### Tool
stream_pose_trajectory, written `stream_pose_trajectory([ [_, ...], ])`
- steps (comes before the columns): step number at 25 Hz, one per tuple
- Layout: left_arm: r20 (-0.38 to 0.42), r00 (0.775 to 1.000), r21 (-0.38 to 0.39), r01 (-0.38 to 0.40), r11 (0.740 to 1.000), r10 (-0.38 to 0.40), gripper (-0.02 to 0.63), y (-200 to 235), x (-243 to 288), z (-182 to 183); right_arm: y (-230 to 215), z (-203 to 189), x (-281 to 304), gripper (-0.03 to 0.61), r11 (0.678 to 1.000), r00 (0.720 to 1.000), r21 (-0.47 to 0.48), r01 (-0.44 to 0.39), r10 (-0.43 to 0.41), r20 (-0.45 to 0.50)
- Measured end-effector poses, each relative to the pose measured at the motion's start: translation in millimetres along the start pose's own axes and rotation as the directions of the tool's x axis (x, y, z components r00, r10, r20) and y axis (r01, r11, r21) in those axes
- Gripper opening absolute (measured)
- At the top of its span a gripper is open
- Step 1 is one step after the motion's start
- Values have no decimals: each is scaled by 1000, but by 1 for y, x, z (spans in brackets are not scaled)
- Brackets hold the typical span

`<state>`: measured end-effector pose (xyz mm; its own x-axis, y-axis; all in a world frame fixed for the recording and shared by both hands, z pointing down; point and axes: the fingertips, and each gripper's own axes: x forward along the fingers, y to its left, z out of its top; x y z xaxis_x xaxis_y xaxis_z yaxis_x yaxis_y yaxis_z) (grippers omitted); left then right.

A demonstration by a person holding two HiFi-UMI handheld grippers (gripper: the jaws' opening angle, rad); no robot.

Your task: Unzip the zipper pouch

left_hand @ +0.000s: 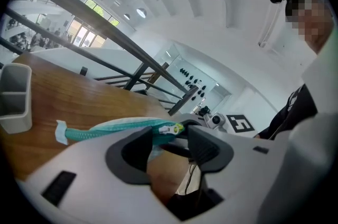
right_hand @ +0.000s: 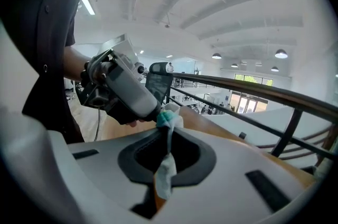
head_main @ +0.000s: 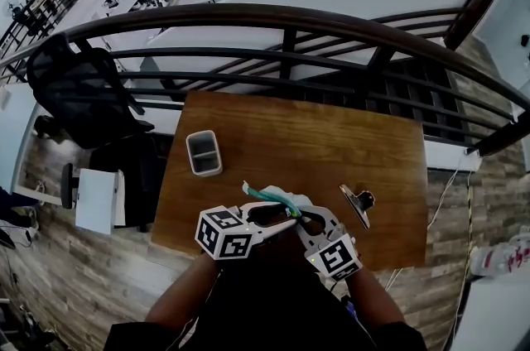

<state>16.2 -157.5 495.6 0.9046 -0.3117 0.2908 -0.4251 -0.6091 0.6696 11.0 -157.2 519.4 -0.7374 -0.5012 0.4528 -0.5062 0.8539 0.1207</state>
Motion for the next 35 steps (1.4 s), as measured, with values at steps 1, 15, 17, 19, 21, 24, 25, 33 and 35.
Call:
stream_pose_trajectory([
  [1,2,1000,-13,3,1000,-3,215,1,0,0,0,0,1,1,1000,1000,-18,-2,2,-6],
  [15,24,997,-143,70,987,-67,115,4,2,-5,-3,-13,-5,2,999,999,-46,-23,22,-27],
  [17,30,997,-154,72,985,-68,109,4,3,-4,-3,-13,-5,2,999,999,-49,-23,21,-35],
  [19,23,998,-142,53,988,-50,109,5,3,-6,-1,-13,-5,2,998,999,-62,-26,23,-42],
  [21,14,999,-122,39,992,-38,109,6,1,-7,-1,-13,-5,2,998,999,-60,-24,22,-39],
  [24,-3,999,-102,40,994,-40,104,5,0,-10,2,-16,-6,2,999,999,-31,-43,42,-26],
  [25,-11,999,-93,37,995,-38,103,4,-1,-12,2,-18,-6,2,999,999,-22,-46,46,-27],
  [33,-37,999,-93,9,996,-12,48,10,1,-22,1,-28,-13,2,998,999,45,-46,47,-24],
  [35,-49,999,-73,9,997,-13,49,10,3,-23,3,-29,-12,2,998,998,29,-49,50,-29],
])
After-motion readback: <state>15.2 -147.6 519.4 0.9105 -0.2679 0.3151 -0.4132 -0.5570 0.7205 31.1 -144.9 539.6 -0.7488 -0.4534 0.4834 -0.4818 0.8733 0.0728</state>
